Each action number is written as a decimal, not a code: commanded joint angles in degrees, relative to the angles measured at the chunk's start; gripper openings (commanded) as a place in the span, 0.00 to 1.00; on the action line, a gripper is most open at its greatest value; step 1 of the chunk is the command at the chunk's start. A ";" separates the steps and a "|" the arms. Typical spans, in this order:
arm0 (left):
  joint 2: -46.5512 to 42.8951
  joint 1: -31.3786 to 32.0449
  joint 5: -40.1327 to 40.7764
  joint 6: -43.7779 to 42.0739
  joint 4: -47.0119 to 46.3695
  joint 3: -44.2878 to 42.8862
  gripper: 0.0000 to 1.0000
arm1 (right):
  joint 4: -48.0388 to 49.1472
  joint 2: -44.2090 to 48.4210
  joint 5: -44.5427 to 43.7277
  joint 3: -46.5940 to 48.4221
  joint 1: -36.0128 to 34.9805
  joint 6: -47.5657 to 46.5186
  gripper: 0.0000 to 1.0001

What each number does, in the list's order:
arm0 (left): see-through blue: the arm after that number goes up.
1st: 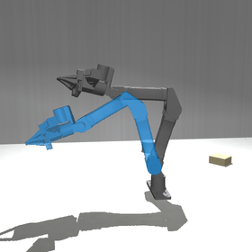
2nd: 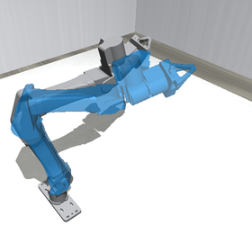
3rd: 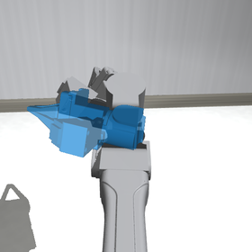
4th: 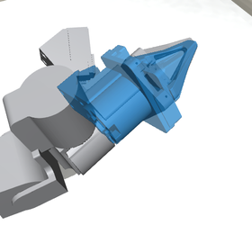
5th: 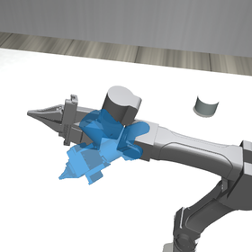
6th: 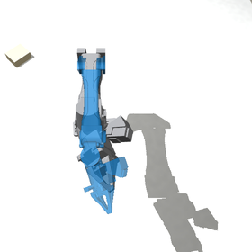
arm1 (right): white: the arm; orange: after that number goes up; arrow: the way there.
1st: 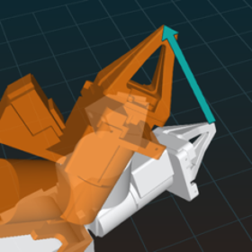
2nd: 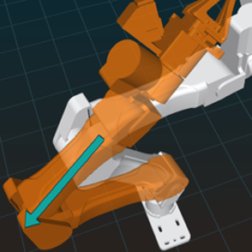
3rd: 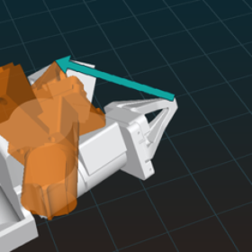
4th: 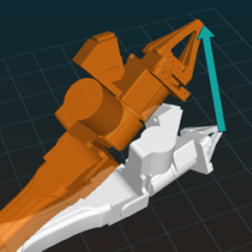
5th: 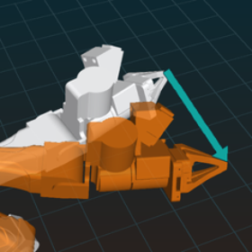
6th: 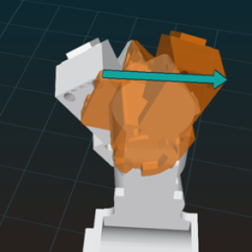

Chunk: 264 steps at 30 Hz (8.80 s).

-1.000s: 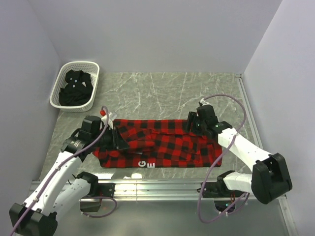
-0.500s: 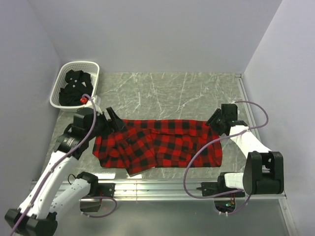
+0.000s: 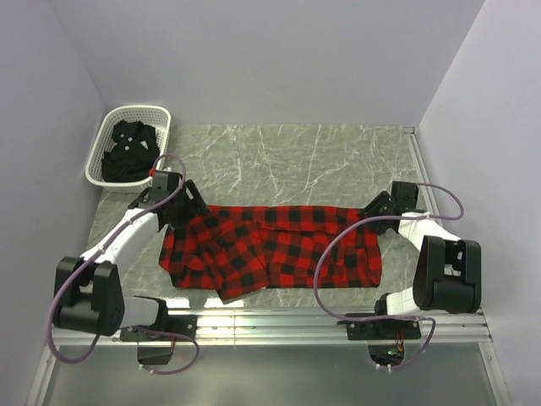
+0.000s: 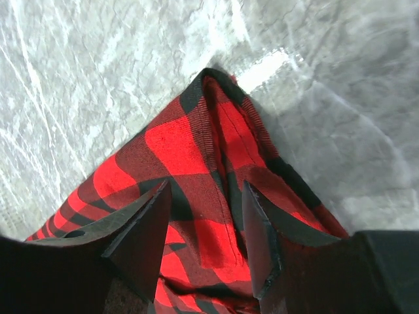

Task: Fold and stack the long sleeve shirts
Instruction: Fold the shirt

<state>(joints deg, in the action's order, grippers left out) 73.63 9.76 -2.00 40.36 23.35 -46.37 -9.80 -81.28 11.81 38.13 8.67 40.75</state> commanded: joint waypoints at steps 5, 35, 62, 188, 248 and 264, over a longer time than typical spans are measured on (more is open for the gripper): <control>6.43 -0.97 -3.63 -2.83 -1.12 -3.46 0.80 | 3.56 -3.01 0.40 0.63 0.83 0.73 0.54; 14.88 -2.38 -3.71 -4.76 -0.42 -4.08 0.81 | 6.91 -6.96 3.74 4.32 1.44 1.00 0.37; 17.43 -2.64 -1.17 -5.03 0.73 -3.46 0.81 | 0.40 -10.39 -5.13 12.40 1.44 -4.89 0.00; -15.35 -3.61 15.54 -12.59 -1.47 -1.53 0.98 | -13.22 -37.12 -0.39 51.08 -65.27 -44.88 0.04; -15.71 -3.61 14.04 -12.85 -2.08 -1.27 0.98 | -6.46 -39.31 2.95 50.02 -61.75 -30.47 0.19; -15.97 -3.61 13.78 -12.50 -2.17 -1.27 0.98 | -8.83 -22.53 -2.05 51.08 -61.84 -34.77 0.00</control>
<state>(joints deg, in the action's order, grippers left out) 58.39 6.02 12.69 28.14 22.37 -46.89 -19.14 -111.28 11.86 86.37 -52.90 7.70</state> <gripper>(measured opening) 0.977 0.022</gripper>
